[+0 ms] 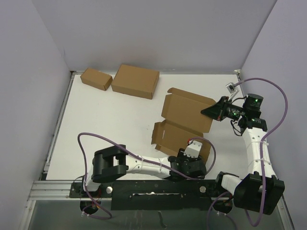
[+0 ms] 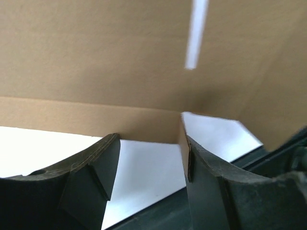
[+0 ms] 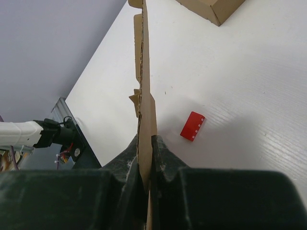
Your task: Fold the paper box
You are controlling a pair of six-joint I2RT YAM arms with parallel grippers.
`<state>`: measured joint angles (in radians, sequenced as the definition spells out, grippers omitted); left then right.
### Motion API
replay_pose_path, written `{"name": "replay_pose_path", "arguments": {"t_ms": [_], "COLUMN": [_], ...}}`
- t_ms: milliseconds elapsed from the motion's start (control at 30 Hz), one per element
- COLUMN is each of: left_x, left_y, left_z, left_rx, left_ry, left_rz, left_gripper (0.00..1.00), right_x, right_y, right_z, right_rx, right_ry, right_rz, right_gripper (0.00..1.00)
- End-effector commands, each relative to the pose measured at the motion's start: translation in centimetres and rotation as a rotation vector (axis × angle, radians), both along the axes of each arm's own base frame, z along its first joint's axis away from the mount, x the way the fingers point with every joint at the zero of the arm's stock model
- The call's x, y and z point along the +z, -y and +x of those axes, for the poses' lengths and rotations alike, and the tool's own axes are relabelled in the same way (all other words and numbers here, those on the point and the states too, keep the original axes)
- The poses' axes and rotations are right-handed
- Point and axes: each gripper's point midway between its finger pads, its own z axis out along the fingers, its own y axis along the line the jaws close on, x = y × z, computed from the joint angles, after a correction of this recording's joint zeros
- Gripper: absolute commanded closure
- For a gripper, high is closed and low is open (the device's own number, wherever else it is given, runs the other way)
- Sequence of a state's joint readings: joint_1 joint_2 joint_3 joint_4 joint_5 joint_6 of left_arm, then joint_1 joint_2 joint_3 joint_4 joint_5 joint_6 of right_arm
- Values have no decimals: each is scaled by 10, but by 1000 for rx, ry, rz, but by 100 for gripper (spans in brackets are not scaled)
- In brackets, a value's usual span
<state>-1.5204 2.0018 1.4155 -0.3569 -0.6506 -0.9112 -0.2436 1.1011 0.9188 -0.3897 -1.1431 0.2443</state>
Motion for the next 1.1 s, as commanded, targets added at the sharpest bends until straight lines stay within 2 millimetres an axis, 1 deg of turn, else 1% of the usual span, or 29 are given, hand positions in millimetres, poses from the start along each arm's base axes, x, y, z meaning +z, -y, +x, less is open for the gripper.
{"name": "replay_pose_path", "arguments": {"t_ms": [0, 233, 567, 667, 833, 967, 1033, 1067], "left_x": [28, 31, 56, 60, 56, 53, 50, 49], "left_y": [-8, -13, -16, -17, -20, -18, -18, -19], "left_z": [9, 10, 10, 10, 12, 12, 14, 14], "left_rx": [40, 33, -10, -26, -28, -30, -24, -19], "left_ry": [11, -11, -37, -48, -73, -86, -89, -92], "left_rz": [-78, -106, -203, -230, -246, -247, -240, -237], "left_gripper": [48, 49, 42, 41, 41, 42, 44, 47], "right_x": [14, 13, 12, 12, 12, 12, 12, 12], "right_y": [0, 0, 0, 0, 0, 0, 0, 0], "right_z": [-2, -1, -1, -1, -1, -1, -1, -1], "right_rx": [9, 7, 7, 8, 7, 9, 9, 10], "right_ry": [69, 68, 69, 68, 68, 68, 68, 67], "right_rz": [-6, -8, -10, -10, -9, -8, -8, -8], "right_gripper": [100, 100, 100, 100, 100, 100, 100, 100]}}
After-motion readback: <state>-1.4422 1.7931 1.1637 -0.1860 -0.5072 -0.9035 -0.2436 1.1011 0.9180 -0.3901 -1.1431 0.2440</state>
